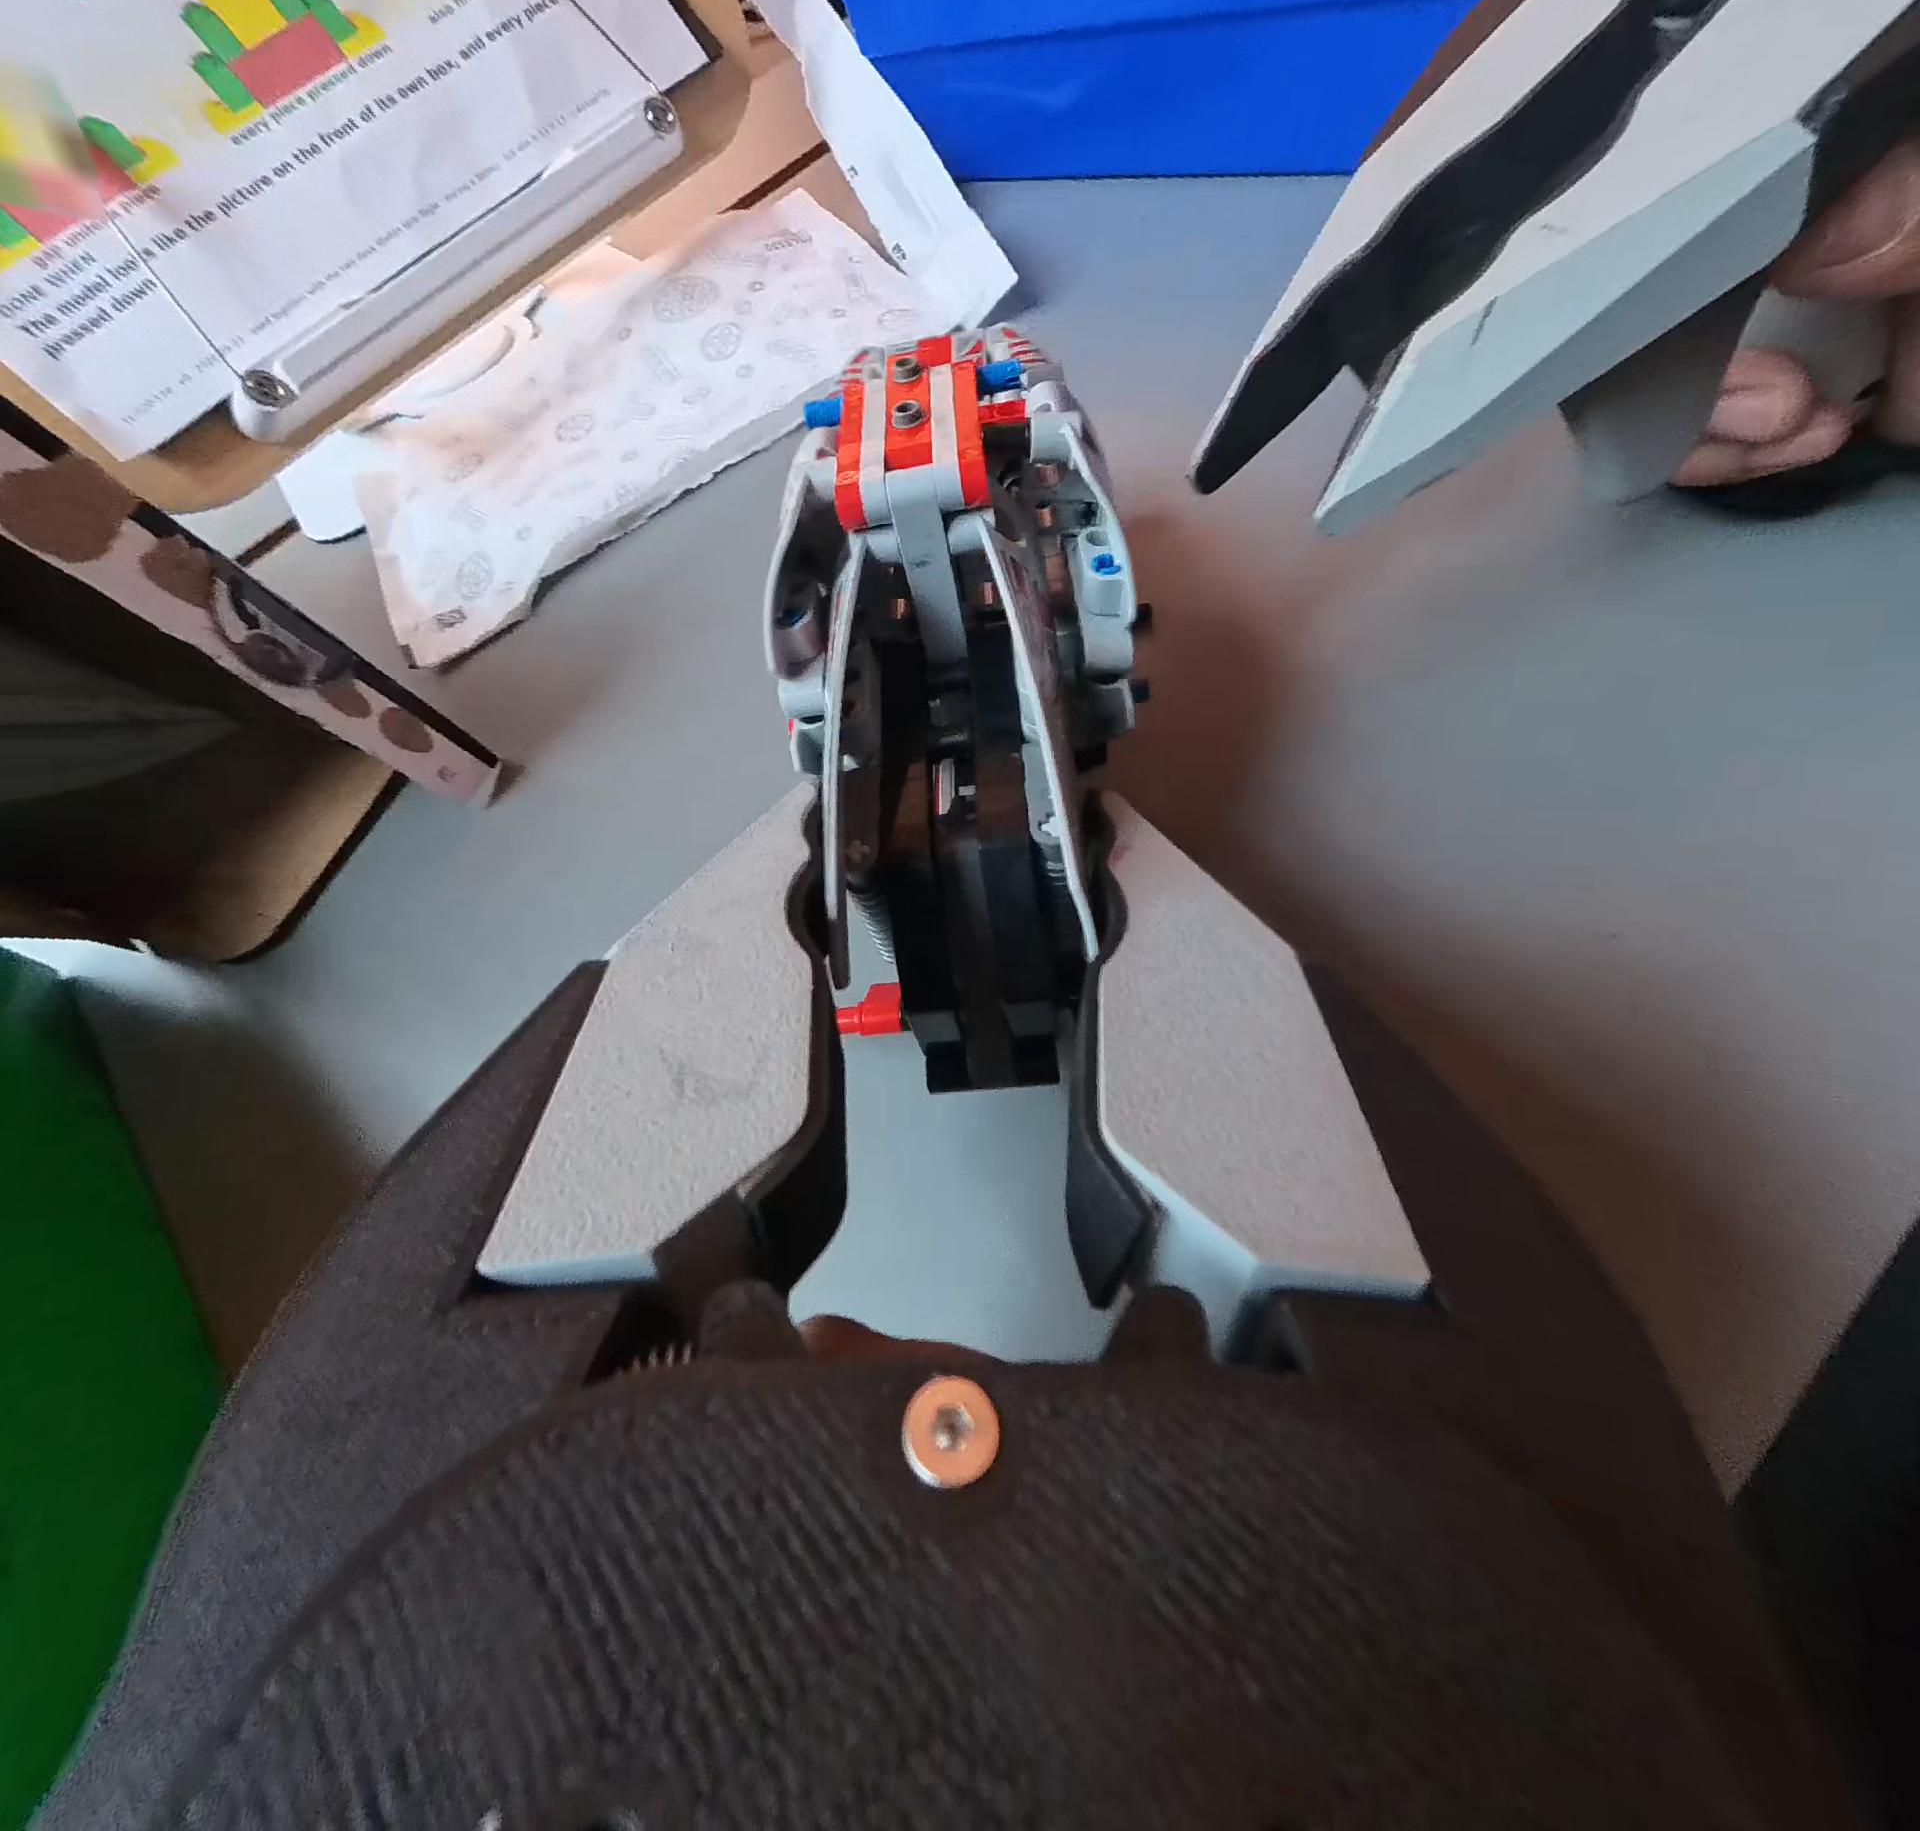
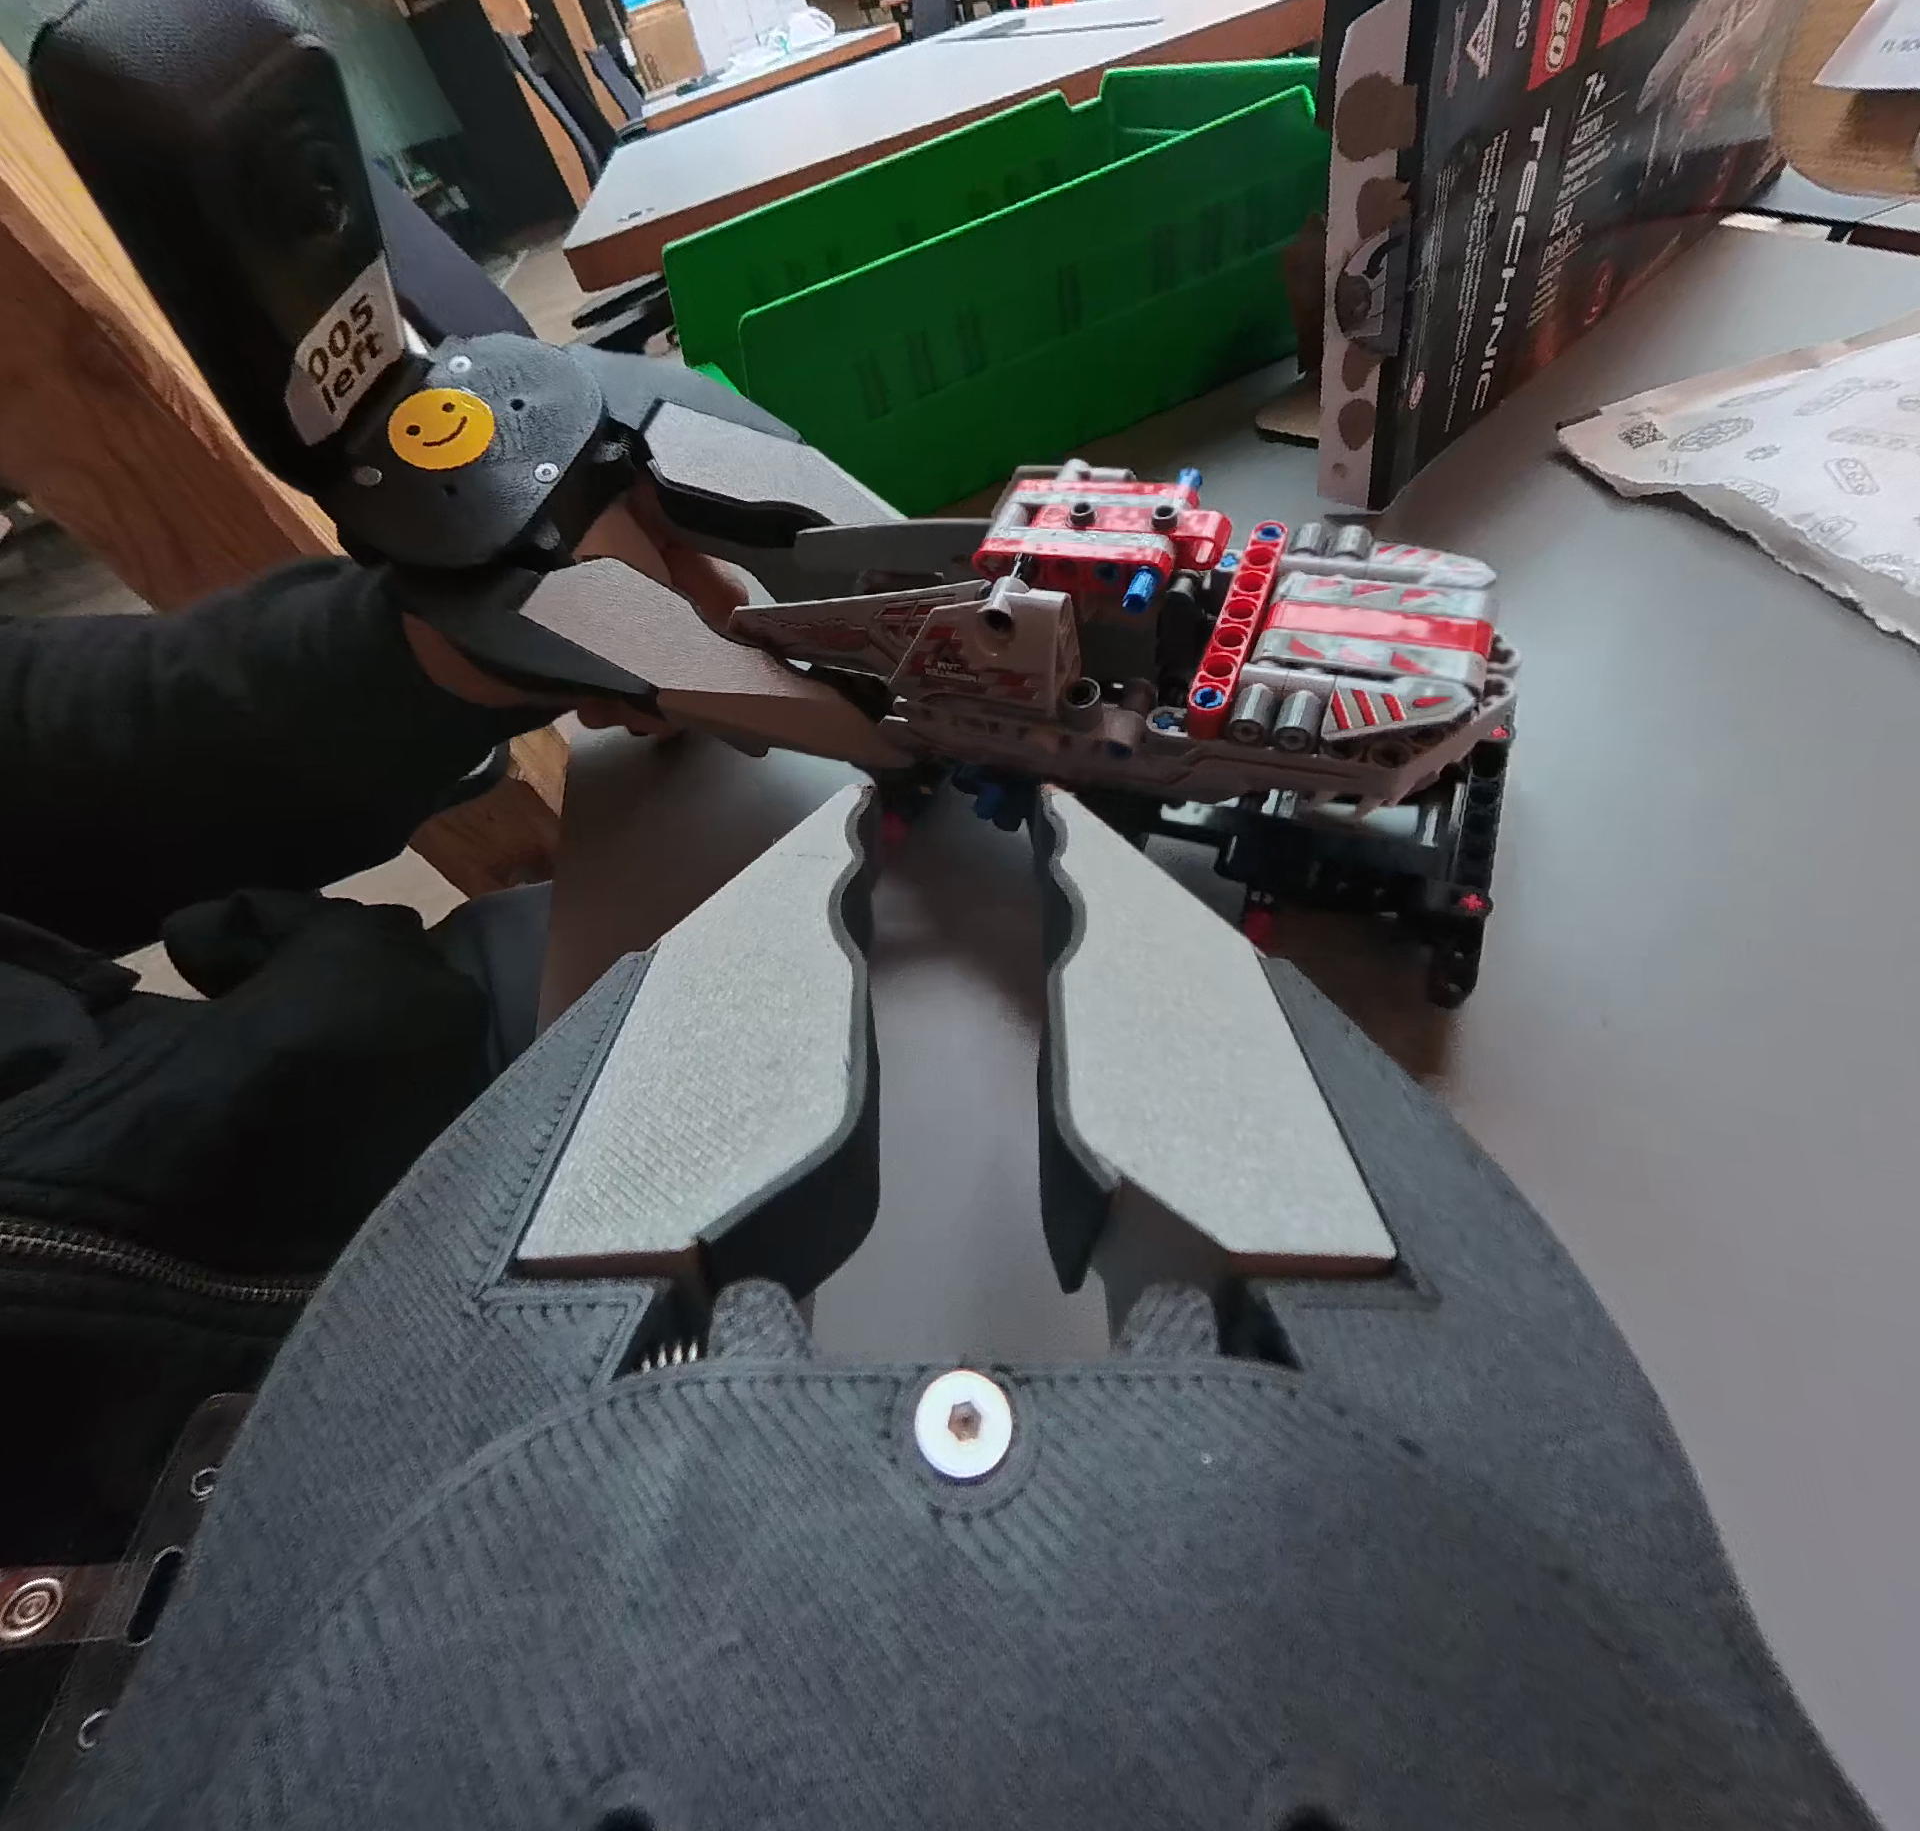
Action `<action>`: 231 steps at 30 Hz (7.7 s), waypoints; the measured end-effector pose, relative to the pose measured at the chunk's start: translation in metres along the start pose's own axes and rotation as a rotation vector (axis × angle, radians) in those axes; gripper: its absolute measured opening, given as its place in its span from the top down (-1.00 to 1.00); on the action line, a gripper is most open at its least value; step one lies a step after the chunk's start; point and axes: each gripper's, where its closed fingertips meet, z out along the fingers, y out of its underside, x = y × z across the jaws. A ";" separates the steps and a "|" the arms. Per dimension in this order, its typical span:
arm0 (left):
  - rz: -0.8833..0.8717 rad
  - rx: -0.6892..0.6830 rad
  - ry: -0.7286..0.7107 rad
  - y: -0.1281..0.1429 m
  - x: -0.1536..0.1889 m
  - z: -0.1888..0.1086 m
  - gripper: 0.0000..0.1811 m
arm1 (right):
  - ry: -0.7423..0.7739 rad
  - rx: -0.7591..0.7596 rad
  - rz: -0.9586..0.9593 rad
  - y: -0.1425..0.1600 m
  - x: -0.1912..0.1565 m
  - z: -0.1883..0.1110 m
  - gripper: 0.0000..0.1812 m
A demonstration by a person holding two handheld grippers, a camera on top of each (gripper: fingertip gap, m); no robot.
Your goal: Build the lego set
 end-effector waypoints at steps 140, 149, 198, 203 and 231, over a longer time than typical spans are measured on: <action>-0.047 -0.049 0.301 -0.013 0.016 -0.043 0.86 | 0.122 -0.142 -0.278 -0.010 -0.027 0.002 1.00; -0.067 -0.017 0.232 -0.022 -0.018 -0.071 0.86 | 0.153 -0.105 -0.248 -0.022 -0.013 -0.017 0.90; -0.058 -0.033 0.279 -0.020 0.022 -0.039 1.00 | 0.124 -0.181 -0.304 -0.004 -0.025 0.002 0.81; -0.335 0.125 0.382 -0.049 0.026 -0.042 1.00 | 0.124 -0.235 -0.356 0.003 -0.028 0.003 0.82; -0.176 -0.043 0.353 -0.008 0.042 -0.018 1.00 | 0.310 -0.333 -0.405 0.002 0.000 -0.015 0.63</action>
